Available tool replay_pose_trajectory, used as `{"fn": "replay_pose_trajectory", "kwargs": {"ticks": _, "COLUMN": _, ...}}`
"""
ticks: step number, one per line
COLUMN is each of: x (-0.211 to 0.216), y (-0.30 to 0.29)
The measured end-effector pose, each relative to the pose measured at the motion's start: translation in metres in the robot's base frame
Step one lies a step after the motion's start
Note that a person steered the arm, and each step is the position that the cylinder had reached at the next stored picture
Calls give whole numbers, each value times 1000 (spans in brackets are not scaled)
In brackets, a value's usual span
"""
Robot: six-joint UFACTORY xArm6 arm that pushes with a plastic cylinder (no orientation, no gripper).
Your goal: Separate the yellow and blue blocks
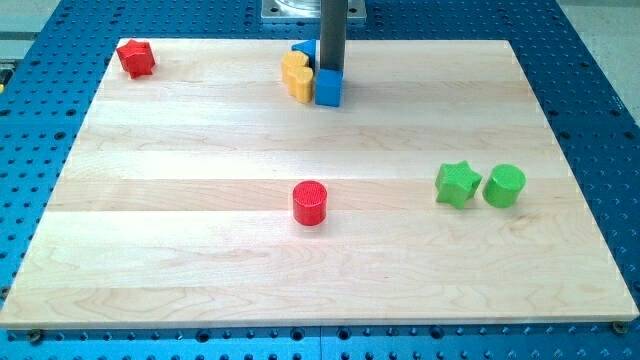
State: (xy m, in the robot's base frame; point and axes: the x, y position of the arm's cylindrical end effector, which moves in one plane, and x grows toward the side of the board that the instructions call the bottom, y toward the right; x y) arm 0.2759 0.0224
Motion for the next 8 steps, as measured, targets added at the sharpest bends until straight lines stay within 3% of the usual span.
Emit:
{"fn": "replay_pose_trajectory", "kwargs": {"ticks": 1, "x": -45, "y": 27}}
{"fn": "replay_pose_trajectory", "kwargs": {"ticks": 2, "x": -84, "y": -19}}
{"fn": "replay_pose_trajectory", "kwargs": {"ticks": 3, "x": -55, "y": -89}}
{"fn": "replay_pose_trajectory", "kwargs": {"ticks": 4, "x": -16, "y": -64}}
{"fn": "replay_pose_trajectory", "kwargs": {"ticks": 5, "x": -48, "y": -65}}
{"fn": "replay_pose_trajectory", "kwargs": {"ticks": 6, "x": -55, "y": -60}}
{"fn": "replay_pose_trajectory", "kwargs": {"ticks": 7, "x": -11, "y": 10}}
{"fn": "replay_pose_trajectory", "kwargs": {"ticks": 8, "x": 31, "y": 17}}
